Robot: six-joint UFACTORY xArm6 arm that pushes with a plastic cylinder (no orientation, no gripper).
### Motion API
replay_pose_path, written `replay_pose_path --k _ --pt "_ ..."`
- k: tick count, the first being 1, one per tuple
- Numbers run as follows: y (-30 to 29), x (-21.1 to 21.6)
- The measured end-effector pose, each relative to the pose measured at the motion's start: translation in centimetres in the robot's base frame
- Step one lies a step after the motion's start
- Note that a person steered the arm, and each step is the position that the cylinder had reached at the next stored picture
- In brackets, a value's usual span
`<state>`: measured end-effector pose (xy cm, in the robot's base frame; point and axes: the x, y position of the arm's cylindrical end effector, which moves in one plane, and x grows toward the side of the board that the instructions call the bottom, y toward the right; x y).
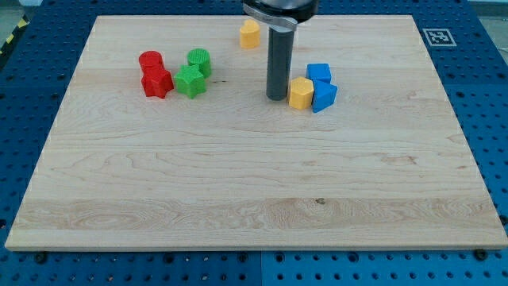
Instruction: Move your arm towards the top center
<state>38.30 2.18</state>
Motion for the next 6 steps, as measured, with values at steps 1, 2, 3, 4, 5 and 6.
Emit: replay_pose_path --k 1,2,3,4,5,6 --pt "-2.1 -5.2" --pt "-5.6 -9.7" --pt "-12.4 -11.5" --pt "-15.0 -15.6" --pt "-12.8 -19.0" --pt "-8.4 -18.1"
